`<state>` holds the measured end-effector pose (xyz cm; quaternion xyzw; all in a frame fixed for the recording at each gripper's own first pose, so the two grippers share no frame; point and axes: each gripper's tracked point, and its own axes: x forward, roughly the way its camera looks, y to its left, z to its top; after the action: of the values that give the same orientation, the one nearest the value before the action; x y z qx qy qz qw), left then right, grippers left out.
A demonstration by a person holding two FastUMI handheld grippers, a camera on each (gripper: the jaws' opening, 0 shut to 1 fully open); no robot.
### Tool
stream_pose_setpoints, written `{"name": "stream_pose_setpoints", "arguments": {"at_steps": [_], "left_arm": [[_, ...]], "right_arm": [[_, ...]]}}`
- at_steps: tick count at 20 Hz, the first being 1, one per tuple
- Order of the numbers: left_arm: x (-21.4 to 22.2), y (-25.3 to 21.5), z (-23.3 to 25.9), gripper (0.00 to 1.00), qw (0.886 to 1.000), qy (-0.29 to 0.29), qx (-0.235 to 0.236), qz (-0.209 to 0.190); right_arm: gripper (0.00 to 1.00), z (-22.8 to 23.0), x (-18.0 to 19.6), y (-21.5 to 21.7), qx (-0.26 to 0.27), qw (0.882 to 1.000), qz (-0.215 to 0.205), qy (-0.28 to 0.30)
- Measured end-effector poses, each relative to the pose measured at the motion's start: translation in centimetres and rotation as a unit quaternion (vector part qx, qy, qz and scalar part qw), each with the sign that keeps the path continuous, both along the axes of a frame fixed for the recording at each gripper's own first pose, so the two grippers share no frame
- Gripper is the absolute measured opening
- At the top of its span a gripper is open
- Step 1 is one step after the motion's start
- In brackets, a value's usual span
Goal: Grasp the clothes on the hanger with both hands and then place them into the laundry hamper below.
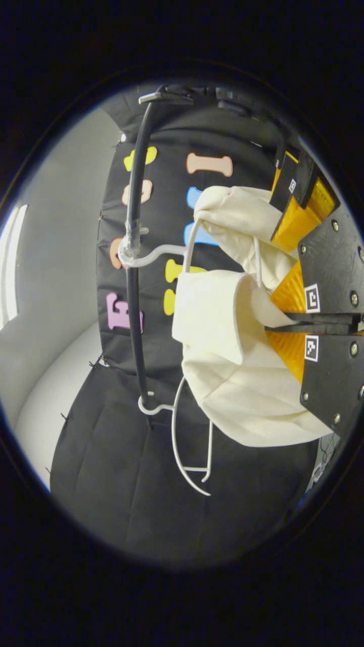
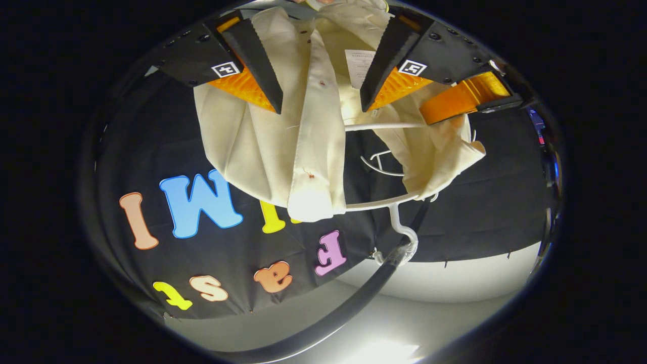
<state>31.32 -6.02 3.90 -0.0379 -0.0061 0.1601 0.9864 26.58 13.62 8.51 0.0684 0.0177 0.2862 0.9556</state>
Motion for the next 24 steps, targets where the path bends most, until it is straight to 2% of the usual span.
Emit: {"name": "stream_pose_setpoints", "arguments": {"at_steps": [4, 5, 6, 8, 9, 10, 11, 12, 13, 15, 16, 17, 18, 19, 21, 22, 24], "left_arm": [[-0.6, 0.5, 0.3, 0.01, 1.000, 0.000, 0.002, 0.002], [-0.6, 0.5, 0.3, 0.01, 1.000, 0.002, 0.005, 0.002], [-0.6, 0.5, 0.4, 0.01, 1.000, 0.001, 0.007, 0.002], [-0.8, 0.5, 0.5, 0.01, 1.000, -0.001, 0.007, 0.002], [-0.9, 0.4, 0.5, 0.01, 1.000, 0.000, 0.008, 0.003], [-1.1, 0.4, 0.6, 0.01, 1.000, -0.001, 0.010, 0.004], [-1.0, 0.4, 0.7, 0.01, 1.000, -0.004, 0.012, 0.005], [-1.1, 0.5, 0.8, 0.00, 1.000, -0.006, 0.012, 0.007], [-1.3, 0.7, 0.9, 0.01, 1.000, -0.008, 0.012, 0.009], [-1.5, 1.2, 1.0, 0.01, 1.000, -0.009, 0.011, 0.014], [-1.6, 1.4, 1.1, 0.01, 1.000, -0.009, 0.011, 0.015], [-1.8, 1.5, 1.1, 0.01, 1.000, -0.010, 0.012, 0.016], [-1.9, 1.6, 1.3, 0.00, 1.000, -0.010, 0.013, 0.016], [-2.0, 1.7, 1.3, 0.01, 1.000, -0.011, 0.016, 0.015], [-2.6, 2.3, 2.1, 0.01, 0.999, -0.020, 0.028, 0.020], [-2.7, 2.5, 2.4, 0.01, 0.999, -0.026, 0.031, 0.022], [-3.0, 3.2, 2.4, 0.00, 0.999, -0.027, 0.026, 0.024]], "right_arm": [[0.98, -0.6, 1.7, 0.9, -0.019, 0.999, -0.029, -0.004], [0.88, -0.5, 2.1, 0.9, -0.022, 0.999, -0.040, -0.010], [0.96, -0.5, 2.6, 0.8, -0.022, 0.998, -0.055, -0.014], [0.92, -0.7, 3.3, 1.4, -0.025, 0.997, -0.071, -0.015], [0.77, -0.8, 3.7, 1.3, -0.034, 0.996, -0.079, -0.018], [0.70, -0.6, 4.0, 1.4, -0.039, 0.996, -0.083, -0.022], [0.52, -0.5, 4.1, 1.5, -0.041, 0.996, -0.081, -0.025], [0.41, -0.5, 4.3, 1.4, -0.040, 0.995, -0.083, -0.027], [0.22, -0.3, 4.3, 1.0, -0.033, 0.995, -0.087, -0.028], [0.18, 0.0, 4.1, 1.3, -0.019, 0.997, -0.070, -0.028], [0.06, 0.0, 4.2, 1.3, -0.013, 0.998, -0.062, -0.028], [0.06, 0.3, 4.0, 1.3, -0.012, 0.998, -0.048, -0.027], [0.00, -0.1, 3.6, 1.3, -0.020, 0.999, -0.034, -0.023], [0.03, 0.1, 3.7, 1.1, -0.025, 0.999, -0.029, -0.027], [0.00, 1.3, 3.8, -0.6, -0.020, 0.997, -0.050, -0.050], [0.03, 1.4, 3.9, -1.4, -0.016, 0.996, -0.063, -0.055], [0.02, 1.4, 4.4, -2.6, -0.008, 0.995, -0.079, -0.056]]}}
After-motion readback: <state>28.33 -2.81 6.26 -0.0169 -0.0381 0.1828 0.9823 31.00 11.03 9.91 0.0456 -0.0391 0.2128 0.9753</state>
